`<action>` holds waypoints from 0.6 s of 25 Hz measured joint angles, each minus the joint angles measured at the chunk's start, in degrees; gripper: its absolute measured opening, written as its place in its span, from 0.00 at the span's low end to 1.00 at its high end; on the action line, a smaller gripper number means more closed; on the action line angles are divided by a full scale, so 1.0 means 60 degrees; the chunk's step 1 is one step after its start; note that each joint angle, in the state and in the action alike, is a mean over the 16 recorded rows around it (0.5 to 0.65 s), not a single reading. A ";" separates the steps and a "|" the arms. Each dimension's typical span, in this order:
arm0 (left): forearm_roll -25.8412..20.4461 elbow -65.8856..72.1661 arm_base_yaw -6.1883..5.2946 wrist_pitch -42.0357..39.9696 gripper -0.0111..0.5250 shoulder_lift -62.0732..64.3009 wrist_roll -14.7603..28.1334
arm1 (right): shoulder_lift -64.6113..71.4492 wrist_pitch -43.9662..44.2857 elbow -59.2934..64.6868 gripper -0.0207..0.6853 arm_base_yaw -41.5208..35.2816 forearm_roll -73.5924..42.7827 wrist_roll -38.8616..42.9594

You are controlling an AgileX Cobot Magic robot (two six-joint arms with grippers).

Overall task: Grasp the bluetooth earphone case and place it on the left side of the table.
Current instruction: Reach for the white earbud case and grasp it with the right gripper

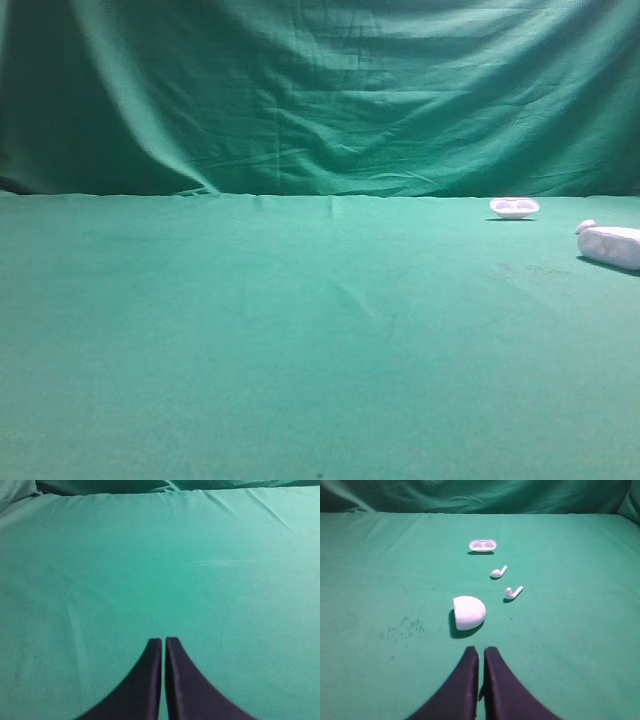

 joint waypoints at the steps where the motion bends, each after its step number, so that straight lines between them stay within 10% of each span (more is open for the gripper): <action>1: 0.0000 0.0000 0.0000 0.0000 0.02 0.0000 0.0000 | 0.0000 0.0000 0.0000 0.03 0.0000 0.0000 0.0001; 15: 0.0000 0.0000 0.0000 0.0000 0.02 0.0000 0.0000 | 0.0000 0.0000 0.0000 0.03 0.0000 -0.0005 -0.0004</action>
